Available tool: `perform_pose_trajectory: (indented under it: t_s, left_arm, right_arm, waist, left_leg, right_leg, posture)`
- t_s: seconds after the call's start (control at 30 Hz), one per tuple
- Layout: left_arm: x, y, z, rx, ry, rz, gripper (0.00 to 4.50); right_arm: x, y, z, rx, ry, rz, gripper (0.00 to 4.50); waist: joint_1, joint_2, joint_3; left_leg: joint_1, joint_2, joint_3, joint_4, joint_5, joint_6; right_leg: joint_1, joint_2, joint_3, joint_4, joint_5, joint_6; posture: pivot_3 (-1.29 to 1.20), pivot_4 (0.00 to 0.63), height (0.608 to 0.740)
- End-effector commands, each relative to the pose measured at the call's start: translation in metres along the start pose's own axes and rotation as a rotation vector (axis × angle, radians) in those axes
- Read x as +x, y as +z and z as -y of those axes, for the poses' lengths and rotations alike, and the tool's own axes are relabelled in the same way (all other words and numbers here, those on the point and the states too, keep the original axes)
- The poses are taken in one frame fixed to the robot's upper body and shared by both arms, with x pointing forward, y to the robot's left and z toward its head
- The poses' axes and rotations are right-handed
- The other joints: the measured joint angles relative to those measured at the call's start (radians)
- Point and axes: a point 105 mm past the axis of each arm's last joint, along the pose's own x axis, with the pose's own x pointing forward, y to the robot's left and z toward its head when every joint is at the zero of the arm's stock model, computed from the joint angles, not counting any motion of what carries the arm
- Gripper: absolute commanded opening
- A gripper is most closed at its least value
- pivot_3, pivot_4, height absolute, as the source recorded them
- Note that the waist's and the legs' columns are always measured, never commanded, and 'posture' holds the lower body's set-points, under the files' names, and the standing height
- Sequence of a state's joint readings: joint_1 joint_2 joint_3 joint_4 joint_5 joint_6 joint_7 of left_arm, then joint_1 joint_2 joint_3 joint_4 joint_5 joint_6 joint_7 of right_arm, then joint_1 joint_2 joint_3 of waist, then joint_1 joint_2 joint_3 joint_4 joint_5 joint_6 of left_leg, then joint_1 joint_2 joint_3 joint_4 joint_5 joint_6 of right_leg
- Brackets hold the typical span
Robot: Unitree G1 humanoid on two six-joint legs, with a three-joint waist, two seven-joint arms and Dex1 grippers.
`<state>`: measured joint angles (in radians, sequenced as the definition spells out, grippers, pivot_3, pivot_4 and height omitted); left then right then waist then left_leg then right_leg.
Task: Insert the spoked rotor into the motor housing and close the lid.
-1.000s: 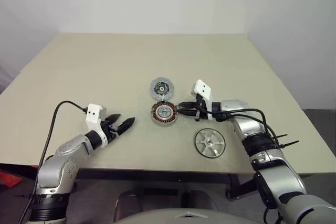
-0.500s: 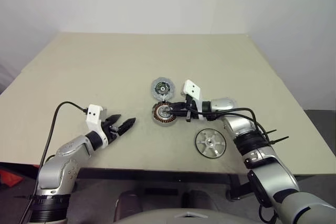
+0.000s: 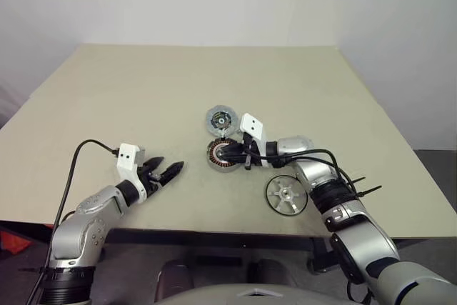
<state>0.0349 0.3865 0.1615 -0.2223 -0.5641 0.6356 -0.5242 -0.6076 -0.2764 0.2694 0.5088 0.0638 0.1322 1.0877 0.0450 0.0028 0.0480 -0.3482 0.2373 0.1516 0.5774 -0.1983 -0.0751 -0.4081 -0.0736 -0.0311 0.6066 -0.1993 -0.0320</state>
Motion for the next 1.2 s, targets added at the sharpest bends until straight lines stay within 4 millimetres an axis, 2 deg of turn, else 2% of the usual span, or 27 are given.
perform_pose_trajectory:
  t_s: [0.03,0.23,0.53,0.77,0.87,1.17,1.2]
  left_arm:
    - [-0.001,0.012,0.005,0.040,-0.011,0.040,4.25]
    - [0.000,0.011,0.004,0.041,-0.011,0.037,4.25]
    - [0.000,0.010,0.005,0.042,-0.010,0.036,4.25]
    - [-0.002,0.010,0.003,0.041,-0.002,0.035,4.25]
    - [-0.002,0.010,0.002,0.041,-0.001,0.034,4.25]
    - [0.000,0.008,0.003,0.042,-0.005,0.029,4.25]
    - [0.000,0.008,0.003,0.042,-0.006,0.028,4.25]
  right_arm:
    - [-0.007,0.005,0.007,-0.029,-0.022,0.006,0.67]
    - [-0.013,0.004,0.007,-0.035,-0.024,0.001,0.67]
    - [-0.009,0.002,0.005,-0.035,-0.019,-0.007,0.67]
    - [-0.008,0.005,0.006,-0.056,-0.026,0.005,3.07]
    - [-0.008,0.009,0.007,-0.059,-0.026,0.020,3.91]
    - [-0.010,0.023,0.009,-0.052,-0.040,0.085,3.91]
    - [-0.010,0.023,0.009,-0.053,-0.041,0.088,3.56]
  waist:
    - [0.000,0.000,0.000]
    - [0.000,0.000,0.000]
    - [0.001,0.000,0.000]
    - [0.001,0.000,0.000]
    - [0.001,0.000,0.000]
    - [0.001,0.000,0.000]
    - [0.001,0.000,0.000]
  left_leg:
    - [0.000,0.000,0.000,0.000,0.000,0.000]
    - [0.001,0.000,0.000,0.000,0.000,0.000]
    - [0.001,0.000,0.000,0.000,0.000,0.000]
    - [0.001,0.000,0.000,0.000,0.000,0.000]
    - [0.001,0.000,0.000,0.000,0.000,0.000]
    - [0.001,0.000,0.000,0.000,0.000,0.000]
    - [0.001,0.000,0.000,0.000,0.000,0.000]
  right_leg:
    - [0.000,0.000,0.000,0.000,0.000,0.000]
    - [0.001,0.000,0.000,0.000,0.000,0.000]
    - [0.001,0.000,0.000,0.000,0.000,0.000]
    - [0.001,0.000,0.000,0.000,0.000,0.000]
    - [0.001,0.000,0.000,0.000,0.000,0.000]
    - [0.001,0.000,0.000,0.000,0.000,0.000]
    - [0.001,0.000,0.000,0.000,0.000,0.000]
  posture:
    - [0.00,0.000,0.740]
    - [0.00,0.000,0.740]
    - [0.00,0.000,0.740]
    - [0.00,0.000,0.740]
    - [0.00,0.000,0.740]
    - [0.00,0.000,0.740]
    - [0.00,0.000,0.740]
